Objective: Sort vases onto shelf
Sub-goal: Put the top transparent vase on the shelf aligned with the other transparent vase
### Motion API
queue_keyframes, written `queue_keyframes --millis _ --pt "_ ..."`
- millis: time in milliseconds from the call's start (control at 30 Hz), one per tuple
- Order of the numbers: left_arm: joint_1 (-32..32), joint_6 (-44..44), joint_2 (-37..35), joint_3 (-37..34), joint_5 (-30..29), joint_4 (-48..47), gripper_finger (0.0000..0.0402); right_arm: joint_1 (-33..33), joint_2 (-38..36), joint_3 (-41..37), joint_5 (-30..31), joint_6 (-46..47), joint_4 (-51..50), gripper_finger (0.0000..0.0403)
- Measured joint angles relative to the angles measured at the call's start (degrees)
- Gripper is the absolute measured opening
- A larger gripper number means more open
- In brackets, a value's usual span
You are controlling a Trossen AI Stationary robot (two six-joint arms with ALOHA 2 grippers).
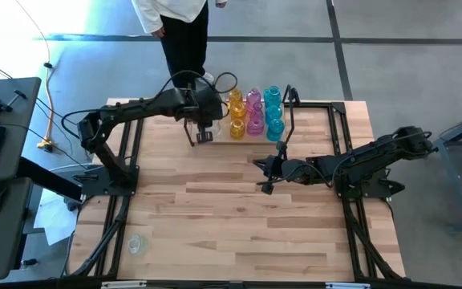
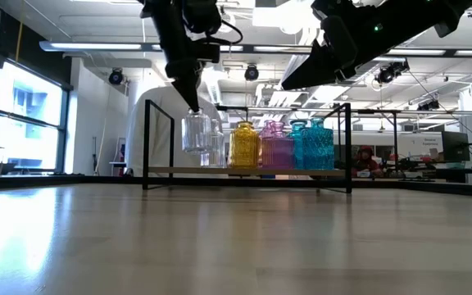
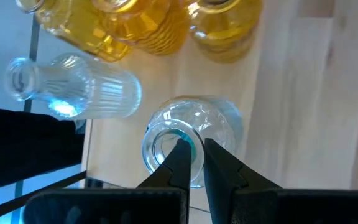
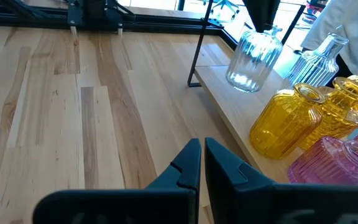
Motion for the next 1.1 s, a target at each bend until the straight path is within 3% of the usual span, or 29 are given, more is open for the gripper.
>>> queue_keyframes --millis 400,800,1100 --pt "0.56 2.06 0.39 0.14 0.04 2.78 0.0010 0.01 0.00 0.00 0.00 -0.17 0.01 0.0004" --pt "1.55 4.53 10.15 10.80 -2.26 -1.66 0.0010 0.00 0.02 0.00 -0.50 -0.13 0.02 0.0004" --pt "2.33 5.51 10.32 11.34 -3.43 -2.00 0.0009 -0.01 0.02 0.00 -0.74 -0.43 0.04 0.0004"
